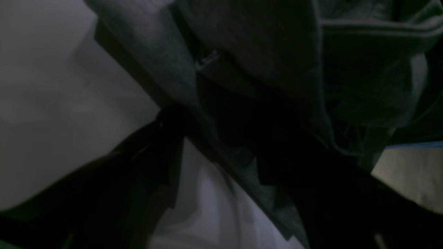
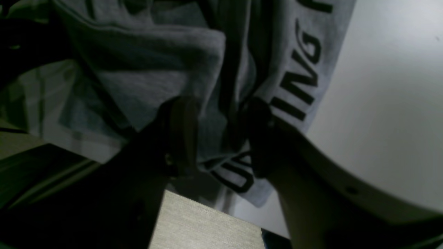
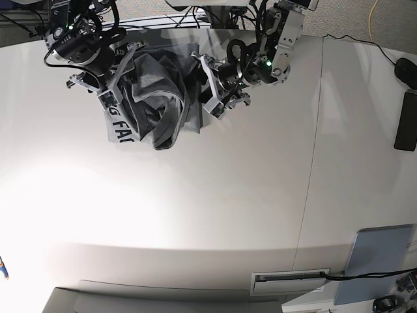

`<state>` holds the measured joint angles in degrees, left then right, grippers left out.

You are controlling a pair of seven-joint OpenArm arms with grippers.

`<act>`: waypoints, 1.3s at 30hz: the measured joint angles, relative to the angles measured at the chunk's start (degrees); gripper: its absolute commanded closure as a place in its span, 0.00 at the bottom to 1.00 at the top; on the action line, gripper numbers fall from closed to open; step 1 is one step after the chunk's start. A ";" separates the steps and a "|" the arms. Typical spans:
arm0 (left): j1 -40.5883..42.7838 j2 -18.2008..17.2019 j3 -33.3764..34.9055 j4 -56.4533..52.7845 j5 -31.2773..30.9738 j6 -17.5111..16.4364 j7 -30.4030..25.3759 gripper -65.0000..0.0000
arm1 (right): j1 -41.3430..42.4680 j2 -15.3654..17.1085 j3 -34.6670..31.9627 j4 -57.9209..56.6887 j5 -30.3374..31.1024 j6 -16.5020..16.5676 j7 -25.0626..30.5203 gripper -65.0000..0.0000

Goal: Fold the T-shirt properly
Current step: 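Grasp the other shirt end with the right gripper and fold it toward the left gripper, then press the folded bundle down with the right gripper while the left gripper holds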

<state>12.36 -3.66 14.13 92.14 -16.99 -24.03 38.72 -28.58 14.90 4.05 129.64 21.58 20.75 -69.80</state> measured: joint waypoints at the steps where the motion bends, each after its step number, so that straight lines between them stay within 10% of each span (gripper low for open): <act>1: 0.00 0.00 0.00 0.00 0.00 0.00 -0.02 0.49 | 0.00 0.00 -0.22 -0.28 -0.09 0.00 -0.04 0.64; 7: 0.00 0.00 0.00 0.00 0.00 0.00 -0.02 0.49 | 0.00 0.00 -0.48 -0.77 0.52 0.66 -0.07 1.00; 32: 0.00 0.00 0.00 0.00 0.02 0.00 -0.02 0.48 | 0.00 0.02 -0.46 1.73 28.30 18.80 -4.17 0.99; 39: 0.00 0.00 0.00 0.22 0.02 0.00 0.24 0.48 | 0.00 0.02 -0.46 1.73 28.65 18.97 -4.37 0.71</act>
<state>12.36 -3.66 14.13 92.36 -16.97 -24.03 38.96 -28.58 14.92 3.60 131.37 50.24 39.72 -74.17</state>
